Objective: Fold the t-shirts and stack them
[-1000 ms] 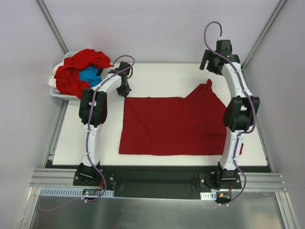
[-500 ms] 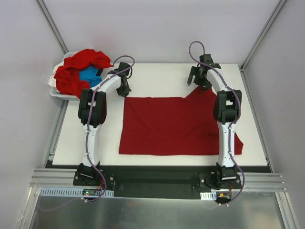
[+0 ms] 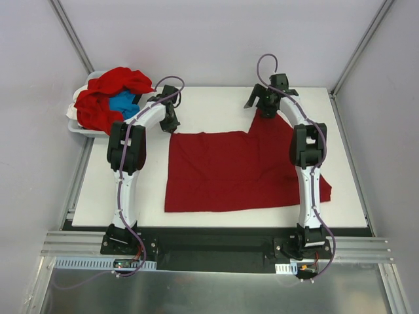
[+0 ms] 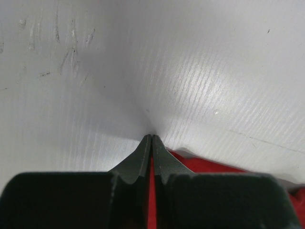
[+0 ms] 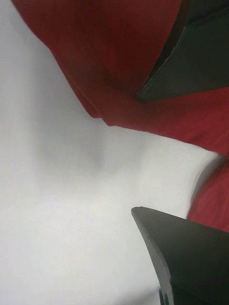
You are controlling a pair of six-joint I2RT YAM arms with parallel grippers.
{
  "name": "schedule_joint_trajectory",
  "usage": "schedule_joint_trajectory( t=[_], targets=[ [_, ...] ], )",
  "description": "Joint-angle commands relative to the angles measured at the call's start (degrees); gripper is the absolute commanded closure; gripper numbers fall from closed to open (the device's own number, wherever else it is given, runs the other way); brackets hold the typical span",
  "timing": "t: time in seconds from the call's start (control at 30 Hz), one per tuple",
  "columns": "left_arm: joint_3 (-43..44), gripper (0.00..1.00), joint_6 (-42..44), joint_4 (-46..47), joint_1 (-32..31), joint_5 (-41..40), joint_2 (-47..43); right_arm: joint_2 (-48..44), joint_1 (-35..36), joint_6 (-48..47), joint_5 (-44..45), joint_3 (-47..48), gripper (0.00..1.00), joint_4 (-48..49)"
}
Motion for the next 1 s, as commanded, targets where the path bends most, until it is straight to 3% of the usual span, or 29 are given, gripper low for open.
schedule_joint_trajectory(
  t=[0.0, 0.13, 0.27, 0.43, 0.57, 0.77, 0.87, 0.97],
  targets=[
    [-1.00, 1.00, 0.07, -1.72, 0.42, 2.29, -0.62, 3.63, 2.03, 6.04, -12.17, -1.49, 0.04, 11.20],
    [-1.00, 1.00, 0.07, -1.63, 0.42, 2.64, -0.80, 2.32, 1.42, 2.90, -7.54, 1.94, 0.04, 7.38],
    [-1.09, 1.00, 1.03, -1.54, 0.51, 2.38, -1.24, -8.28, -1.47, -3.25, 1.16, -1.21, 0.04, 3.59],
    [-1.09, 1.00, 1.39, -1.54, 0.51, 2.38, -1.59, -15.44, -5.08, -8.27, 7.24, -4.03, 0.04, 6.83],
    [-0.74, 1.00, 1.48, -1.46, 0.51, 2.55, -1.32, -13.08, -5.44, -9.68, 5.84, -2.46, 0.04, 5.45],
    [-0.82, 1.00, 1.48, -1.54, 0.60, 2.64, -1.41, -6.84, -5.35, -13.62, 16.10, 1.13, 0.01, 1.32],
    [-1.08, 1.00, 1.91, -1.46, 0.68, 2.73, -1.50, -3.50, -5.96, -9.62, 13.68, 5.19, 0.12, -0.27],
    [-1.17, 1.00, 2.27, -1.54, 0.68, 2.82, -1.50, -2.79, -5.70, -7.05, 9.80, 3.80, 0.16, 0.16]
  ],
)
